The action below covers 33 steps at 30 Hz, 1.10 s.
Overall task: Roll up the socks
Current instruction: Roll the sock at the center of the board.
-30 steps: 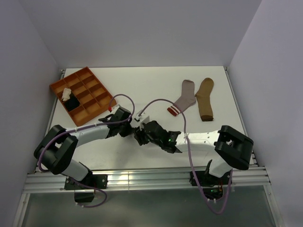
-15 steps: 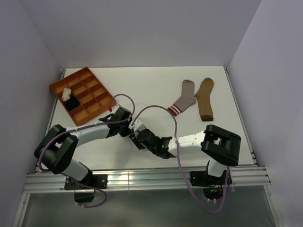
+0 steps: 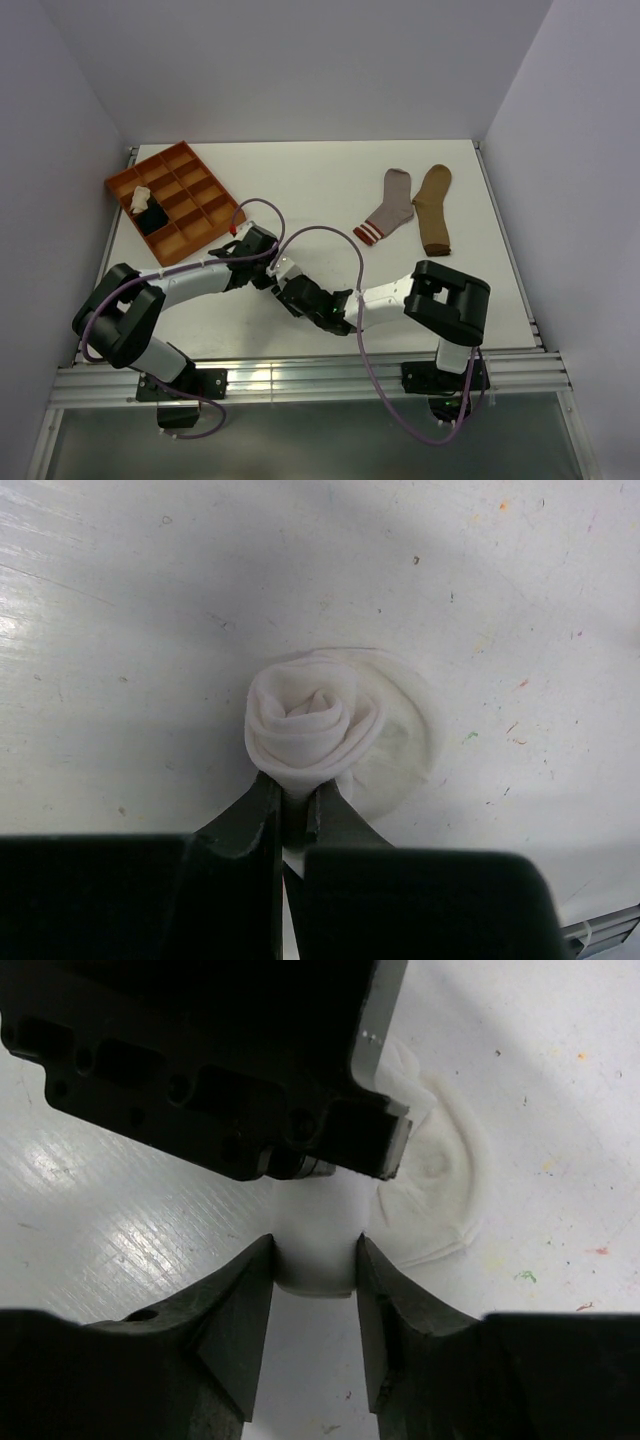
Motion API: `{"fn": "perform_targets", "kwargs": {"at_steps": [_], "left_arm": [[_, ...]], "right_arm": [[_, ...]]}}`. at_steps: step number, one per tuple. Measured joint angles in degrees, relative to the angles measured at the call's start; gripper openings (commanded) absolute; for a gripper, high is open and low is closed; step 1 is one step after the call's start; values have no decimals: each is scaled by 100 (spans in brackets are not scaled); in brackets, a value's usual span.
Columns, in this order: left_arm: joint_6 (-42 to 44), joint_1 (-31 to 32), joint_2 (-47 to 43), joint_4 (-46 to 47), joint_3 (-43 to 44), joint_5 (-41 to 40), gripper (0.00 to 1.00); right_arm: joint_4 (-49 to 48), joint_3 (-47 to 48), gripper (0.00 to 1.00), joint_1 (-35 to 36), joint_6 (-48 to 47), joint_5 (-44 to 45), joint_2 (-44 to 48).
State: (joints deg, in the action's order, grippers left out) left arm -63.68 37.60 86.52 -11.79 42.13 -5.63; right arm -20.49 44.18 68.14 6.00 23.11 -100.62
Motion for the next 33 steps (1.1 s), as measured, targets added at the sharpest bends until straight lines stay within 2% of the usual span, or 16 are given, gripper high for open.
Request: {"fn": "perform_targets", "kwargs": {"at_steps": [3,5,7,8,11,25,28,31,33], "left_arm": [[2,0,4,0,0,0,0],[2,-2,11,7,0,0,0],[4,-2,11,9,0,0,0],[4,0,11,9,0,0,0],[4,0,13,11,0,0,0],[4,-2,26,35,0,37,0],[4,-2,26,33,0,37,0],[4,-2,28,33,2,37,0],[4,-2,31,33,2,39,0]], "right_arm": [[26,39,29,0,-28,-4,-35],[42,57,27,11,-31,-7,-44],[52,61,31,15,-33,-4,-44],[79,74,39,15,-31,-4,-44],[109,83,49,15,9,-24,-44],[319,81,52,15,76,-201,245],[319,81,50,15,76,-199,234],[310,83,41,13,81,-177,162],[297,92,29,13,81,-166,101]]}}
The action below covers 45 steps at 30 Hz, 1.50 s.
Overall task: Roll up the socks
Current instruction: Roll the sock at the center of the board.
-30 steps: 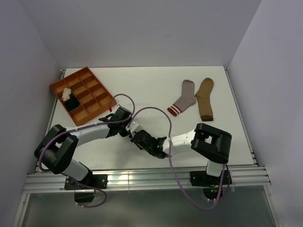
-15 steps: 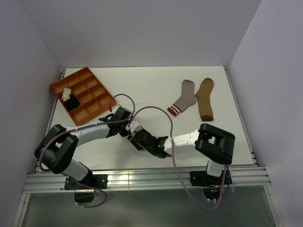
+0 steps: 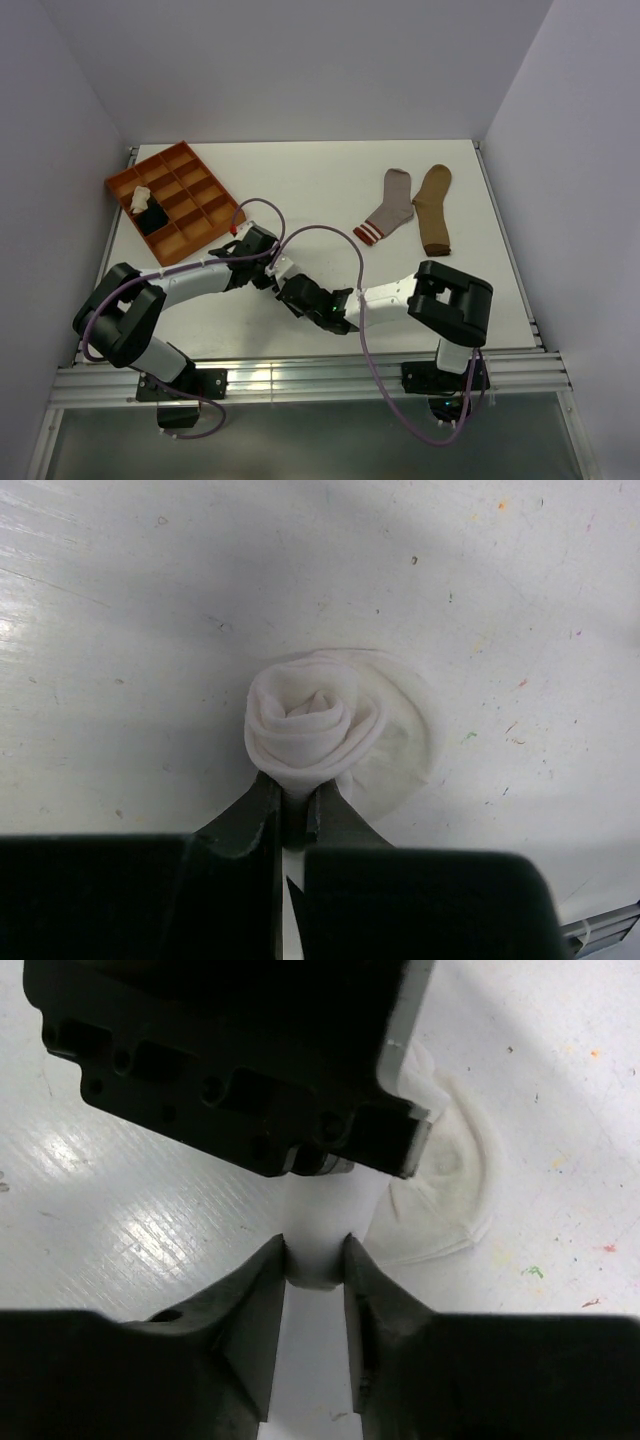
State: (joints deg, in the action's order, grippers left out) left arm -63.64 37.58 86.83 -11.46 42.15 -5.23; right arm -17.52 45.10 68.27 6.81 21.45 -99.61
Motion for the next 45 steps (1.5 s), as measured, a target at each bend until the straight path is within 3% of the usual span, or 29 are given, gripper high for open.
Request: {"fn": "perform_targets", "kwargs": {"at_steps": [3,5,12,24,33,45], "left_arm": [[2,0,2,11,0,-2,1],[4,-4,2,24,-2,-4,10],[-28,-15,-125,245,-223,-72,45],[-61,-31,-590,269,-533,-55,80],[-55,-83,-1102,404,-1005,-50,75],[-227,-455,-992,960,-1200,-35,61]], "right_arm": [[4,74,11,-9,44,-13,-81],[0,76,0,-63,109,-79,-83],[-72,-98,0,-868,726,-1609,146],[-752,-195,0,-2520,1956,-5147,-382],[-1075,321,0,-2994,2787,-6861,-1290],[-352,741,0,-3071,2780,-7187,-1429]]}}
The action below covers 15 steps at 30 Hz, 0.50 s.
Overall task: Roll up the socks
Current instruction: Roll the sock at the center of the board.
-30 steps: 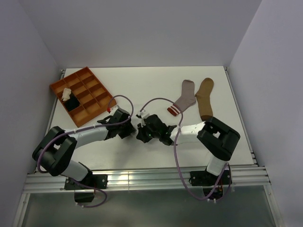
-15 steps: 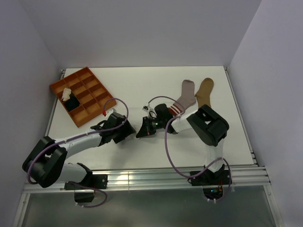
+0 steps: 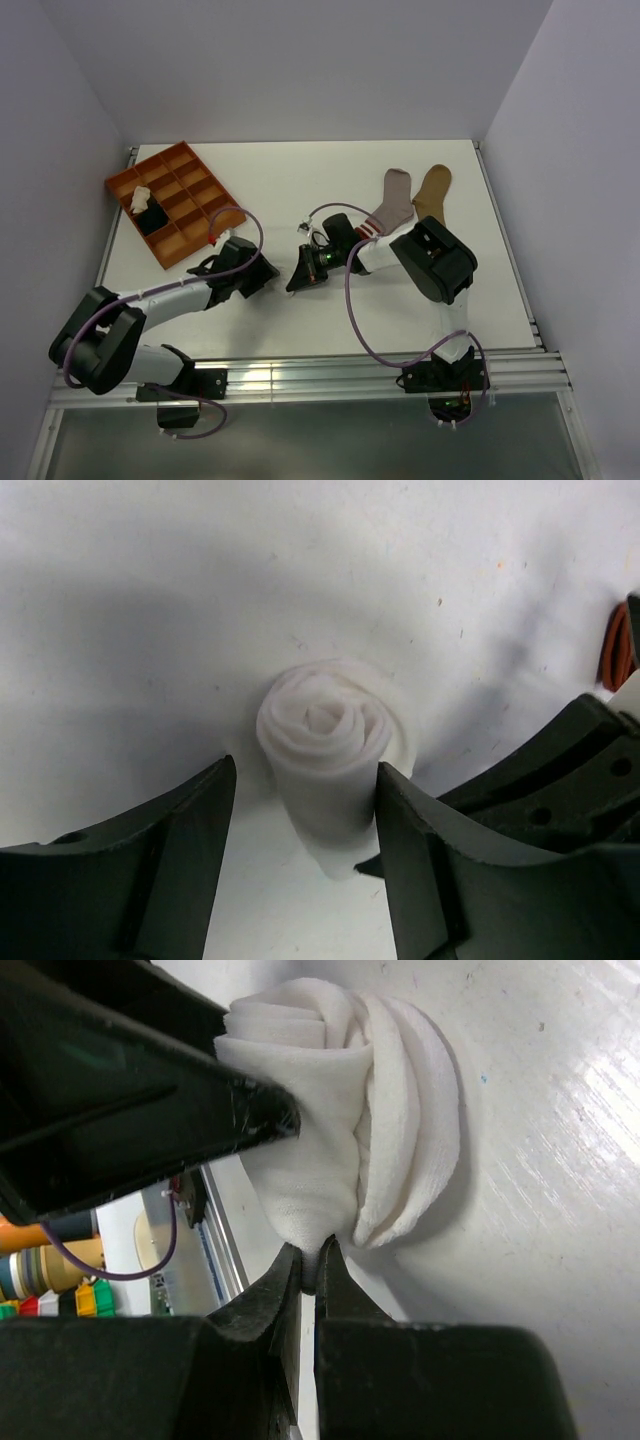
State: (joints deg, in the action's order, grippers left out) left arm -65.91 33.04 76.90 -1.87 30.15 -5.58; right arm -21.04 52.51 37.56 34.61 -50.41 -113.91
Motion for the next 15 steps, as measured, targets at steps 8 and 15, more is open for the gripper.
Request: {"fn": "perform_targets", "kwargs": {"at_steps": [8,15], "left_arm": [[-170,-68,378,345,61,-9,29],[-107,-72,706,262,382,31,0]], "right_arm": [[81,7,0,-9,-7,-11,-2],[94,-74,26,-9,-125,214,149]]}}
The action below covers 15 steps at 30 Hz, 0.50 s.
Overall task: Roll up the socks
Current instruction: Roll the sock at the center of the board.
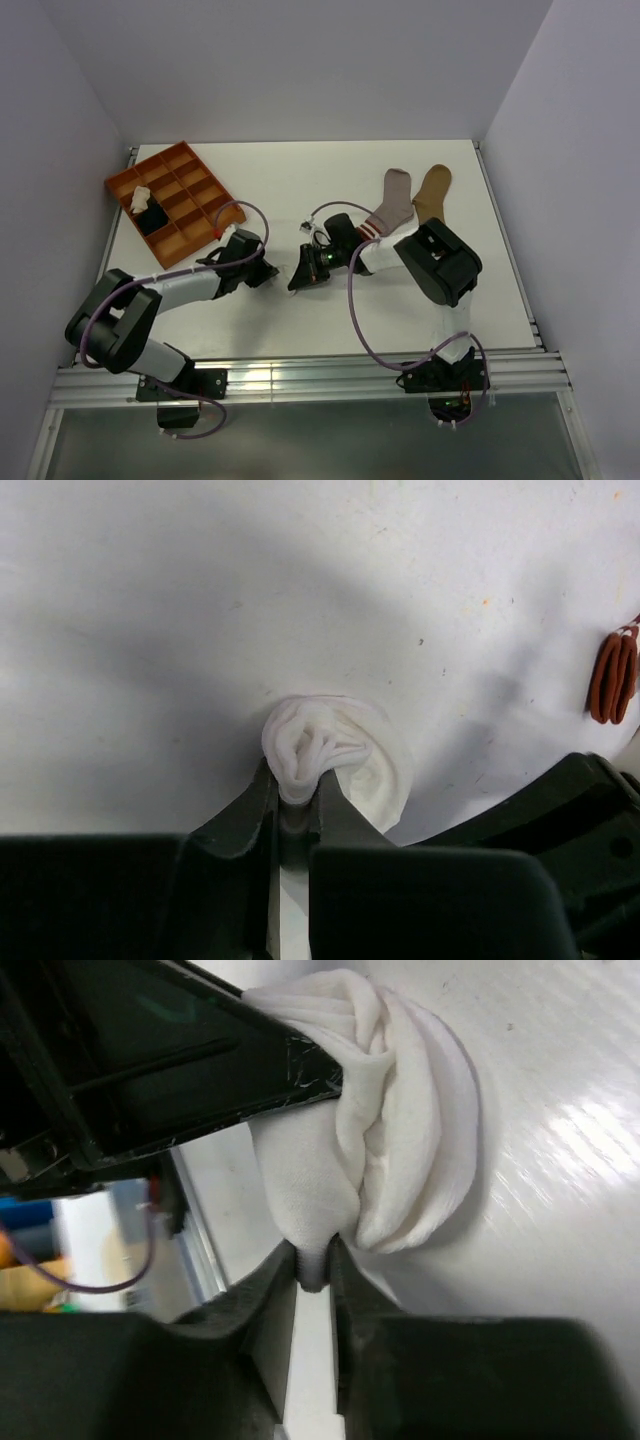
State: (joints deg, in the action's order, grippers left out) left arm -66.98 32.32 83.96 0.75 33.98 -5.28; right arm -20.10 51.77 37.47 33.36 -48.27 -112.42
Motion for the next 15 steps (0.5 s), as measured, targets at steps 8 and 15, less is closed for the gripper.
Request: {"fn": "perform_targets", "kwargs": {"at_steps": [8,15], "left_arm": [[275,0,262,-595,518,87,0],[632,11,382,-1493,997,48,0]], "right_arm": [[481,-402,48,352,-697,1631,1412],[535,-636,54,1482,-1526,4019,2420]]}}
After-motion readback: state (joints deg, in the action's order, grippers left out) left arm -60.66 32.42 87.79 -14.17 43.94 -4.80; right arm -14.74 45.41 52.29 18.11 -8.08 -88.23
